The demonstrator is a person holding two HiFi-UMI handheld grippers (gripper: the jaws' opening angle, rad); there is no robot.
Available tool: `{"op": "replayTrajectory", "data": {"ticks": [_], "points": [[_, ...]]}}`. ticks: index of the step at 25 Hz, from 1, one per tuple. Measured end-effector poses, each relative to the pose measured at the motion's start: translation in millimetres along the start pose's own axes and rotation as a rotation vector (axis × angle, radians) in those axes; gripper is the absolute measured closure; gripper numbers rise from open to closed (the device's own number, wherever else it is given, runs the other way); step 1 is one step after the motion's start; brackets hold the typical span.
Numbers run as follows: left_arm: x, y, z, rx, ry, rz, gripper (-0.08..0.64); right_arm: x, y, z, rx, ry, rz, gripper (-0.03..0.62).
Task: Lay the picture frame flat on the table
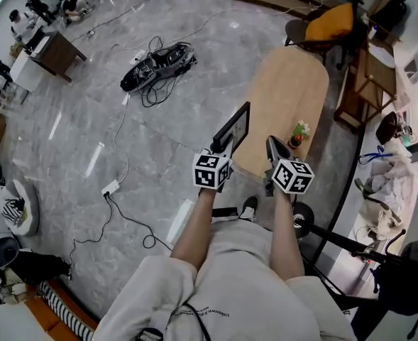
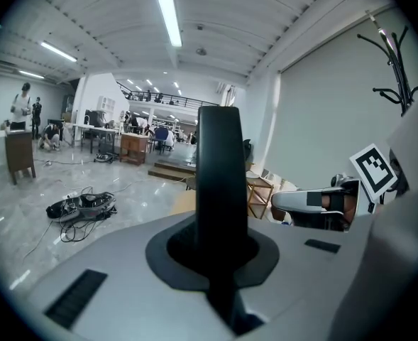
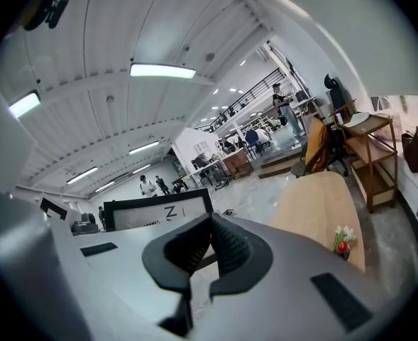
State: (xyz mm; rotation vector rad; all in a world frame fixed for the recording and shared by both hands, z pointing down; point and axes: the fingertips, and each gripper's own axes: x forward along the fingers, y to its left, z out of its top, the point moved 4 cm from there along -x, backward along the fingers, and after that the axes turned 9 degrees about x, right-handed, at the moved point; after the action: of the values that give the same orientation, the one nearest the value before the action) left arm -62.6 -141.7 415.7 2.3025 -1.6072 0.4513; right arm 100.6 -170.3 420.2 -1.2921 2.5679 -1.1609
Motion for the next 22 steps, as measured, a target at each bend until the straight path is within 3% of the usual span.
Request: {"op": "replayTrajectory", "data": {"ticks": [4,12,19,22], "points": [[20,-3,6,-0.005,-0.007,-0.013,0.532,10,-14,10,-0.007,0.017,0.013,0.561],[38,-3,10,-0.036,0.0,-0.034,0.532,14,-50,26,0.066,-0.01,-0.002,0.56],[49,14,-14,-0.125,0.04,-0.026,0.532,26,-62,-12,0.08,0.076,0.018,0.561],[56,29,-37,-0.202,0.071,-0.029,0.532,30,-69,-34,0.09,0.125,-0.003,0.561]]}}
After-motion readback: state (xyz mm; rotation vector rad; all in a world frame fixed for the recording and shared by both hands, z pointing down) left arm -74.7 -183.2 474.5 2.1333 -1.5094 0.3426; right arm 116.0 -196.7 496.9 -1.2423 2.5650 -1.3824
